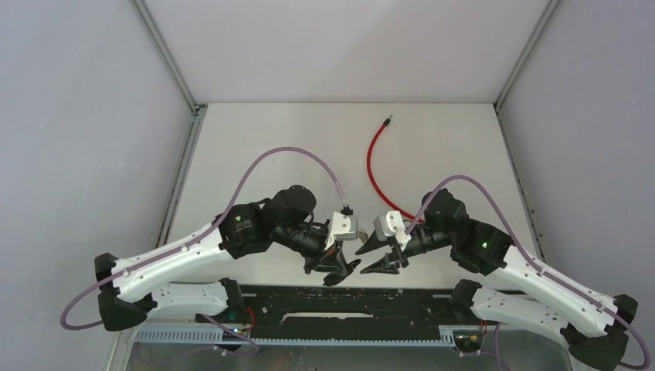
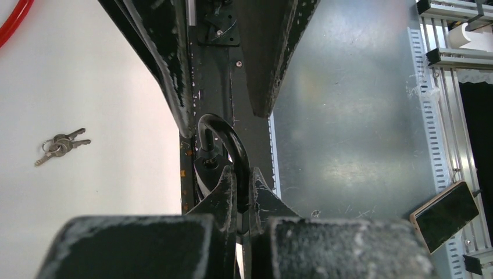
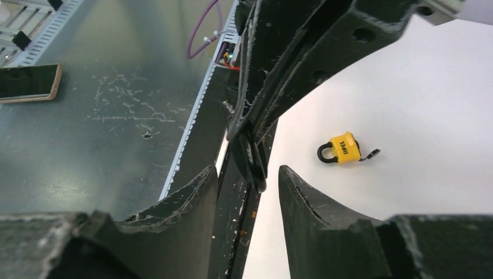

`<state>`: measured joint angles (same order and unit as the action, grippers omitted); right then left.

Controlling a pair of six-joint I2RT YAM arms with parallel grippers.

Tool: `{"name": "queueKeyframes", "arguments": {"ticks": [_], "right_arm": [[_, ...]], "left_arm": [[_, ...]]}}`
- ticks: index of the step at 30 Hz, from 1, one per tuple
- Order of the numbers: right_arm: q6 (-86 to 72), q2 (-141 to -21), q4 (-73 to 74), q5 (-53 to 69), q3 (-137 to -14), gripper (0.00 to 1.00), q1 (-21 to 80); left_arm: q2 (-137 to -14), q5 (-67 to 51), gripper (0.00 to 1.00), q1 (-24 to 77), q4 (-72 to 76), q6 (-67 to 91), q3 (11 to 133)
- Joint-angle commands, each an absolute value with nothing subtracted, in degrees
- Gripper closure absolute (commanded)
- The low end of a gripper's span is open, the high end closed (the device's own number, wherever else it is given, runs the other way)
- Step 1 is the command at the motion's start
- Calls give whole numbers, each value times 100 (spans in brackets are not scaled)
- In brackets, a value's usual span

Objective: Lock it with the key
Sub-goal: Pick up the lock from the center of the board.

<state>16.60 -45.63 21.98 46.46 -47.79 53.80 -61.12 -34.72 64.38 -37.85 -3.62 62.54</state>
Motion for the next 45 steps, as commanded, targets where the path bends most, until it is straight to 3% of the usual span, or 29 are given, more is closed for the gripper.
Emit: {"name": "queueKeyframes", "arguments": {"ticks": [1,10,17,25,26,28,30,31,33,37,42,45], "right_arm": [[1793,-4630,2269,4692,-4948,55,5541],[1758,-4732,1823,4361,-4852,60,5837],[1850,-4865,1888,4201,-4844,71,5941],[2078,-4909,2159,3930,-4847,68,6031],[2082,-4913,2170,3891,-4851,71,6035],[2166,-4881,2119,3827,-4851,87,6061],[2190,-4793,2019,3765,-4845,93,6101],[2172,-4742,1951,3751,-4841,95,6114],[1964,-4638,1769,3627,-4843,96,6127],[1395,-4496,1442,3046,-4843,100,6101],[735,-4207,1013,2432,-4843,100,5955],[390,-3971,682,2143,-4843,100,5892]], "left_arm": [[-6035,-3610,100,6455,-3351,-461,6732],[-6168,-3698,100,6460,-3290,-415,6785],[-6150,-3682,100,6460,-3261,-419,6777],[-6061,-3674,100,6460,-3237,-414,6724],[-6056,-3674,100,6458,-3236,-419,6717],[-6034,-3647,100,6460,-3231,-423,6694],[-6001,-3562,99,6460,-3218,-422,6662],[-5976,-3462,92,6459,-3193,-397,6631],[-5867,-3187,63,6460,-3101,-337,6559],[-5475,-2506,28,6456,-2948,-337,6421],[-4740,-1559,3,6451,-2152,-108,5874],[-4352,-1283,0,6451,-1474,117,5429]]}}
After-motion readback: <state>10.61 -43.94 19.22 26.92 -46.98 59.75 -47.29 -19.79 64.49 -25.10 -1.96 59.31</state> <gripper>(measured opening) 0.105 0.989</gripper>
